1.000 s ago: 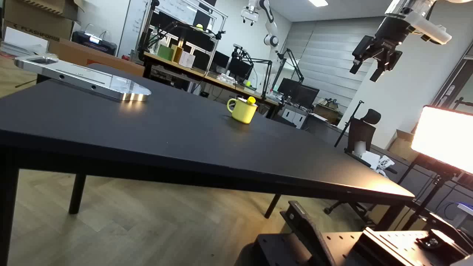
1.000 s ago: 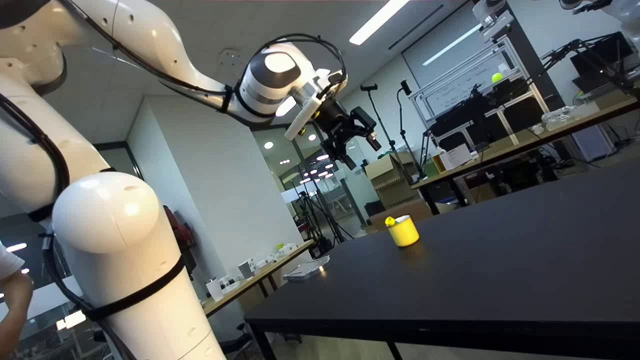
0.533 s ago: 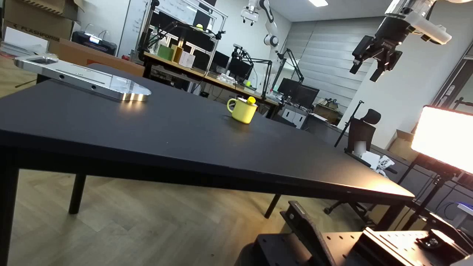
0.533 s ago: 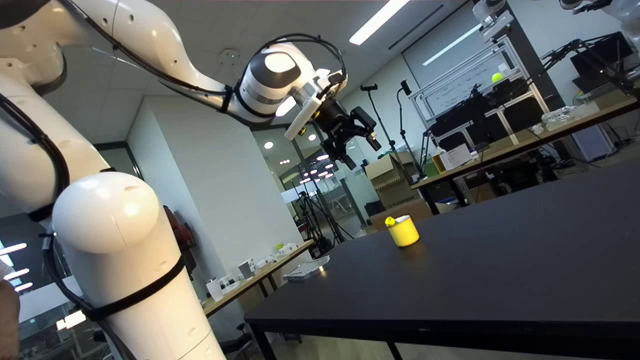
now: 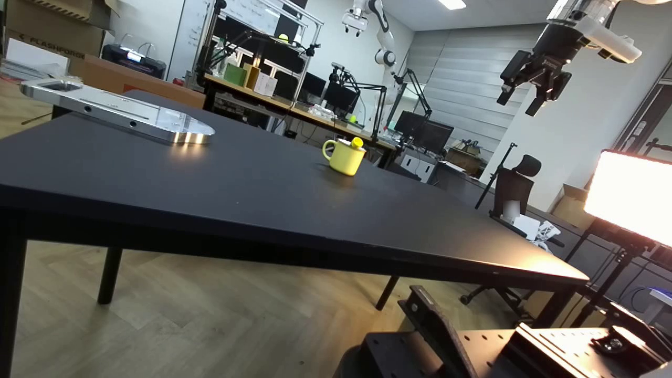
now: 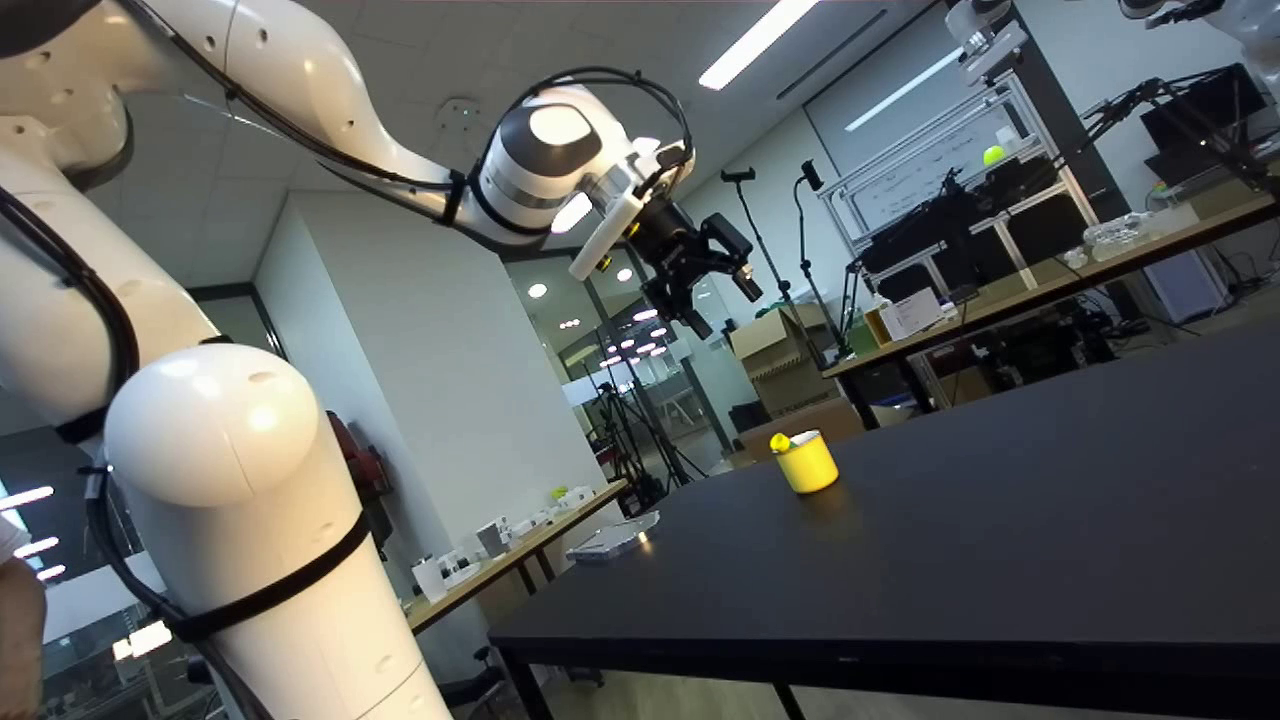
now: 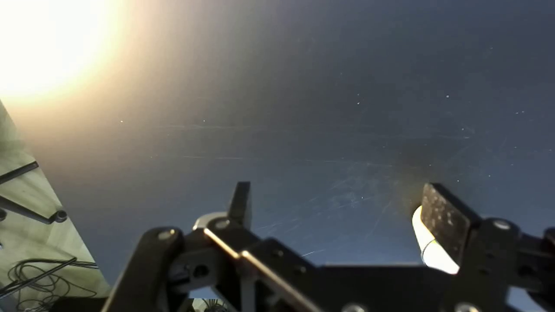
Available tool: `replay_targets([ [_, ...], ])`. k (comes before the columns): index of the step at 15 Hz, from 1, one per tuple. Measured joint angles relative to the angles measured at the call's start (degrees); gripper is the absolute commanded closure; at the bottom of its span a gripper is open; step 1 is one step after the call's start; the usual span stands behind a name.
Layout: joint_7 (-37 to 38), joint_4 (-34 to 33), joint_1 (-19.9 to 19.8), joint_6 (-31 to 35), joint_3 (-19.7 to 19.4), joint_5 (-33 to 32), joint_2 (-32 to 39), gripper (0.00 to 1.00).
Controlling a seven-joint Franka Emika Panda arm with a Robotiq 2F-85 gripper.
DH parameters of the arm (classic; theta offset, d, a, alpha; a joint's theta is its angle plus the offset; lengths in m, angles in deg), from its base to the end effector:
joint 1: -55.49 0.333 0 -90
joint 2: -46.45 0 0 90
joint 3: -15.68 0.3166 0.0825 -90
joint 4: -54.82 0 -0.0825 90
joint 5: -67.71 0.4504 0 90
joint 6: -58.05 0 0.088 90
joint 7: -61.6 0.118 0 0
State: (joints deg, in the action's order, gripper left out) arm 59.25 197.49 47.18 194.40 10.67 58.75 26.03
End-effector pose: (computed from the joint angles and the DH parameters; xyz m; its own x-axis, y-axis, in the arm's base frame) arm 0.4921 -0.1184 0.3944 0.9694 -0.0740 0.2339 -0.1023 -0.9885 0.1111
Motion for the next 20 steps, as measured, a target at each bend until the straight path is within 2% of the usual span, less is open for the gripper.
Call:
replay_targets([
  [15,0.0,0.0,0.0,0.1,0.0,0.0,0.1,0.0],
  [18,-1.4,-0.8,1.2,2.2,0.2,0.2,2.8,0.0],
  [20,-3.6,-2.7,2.7,3.6,0.3,0.4,7.2,0.0],
])
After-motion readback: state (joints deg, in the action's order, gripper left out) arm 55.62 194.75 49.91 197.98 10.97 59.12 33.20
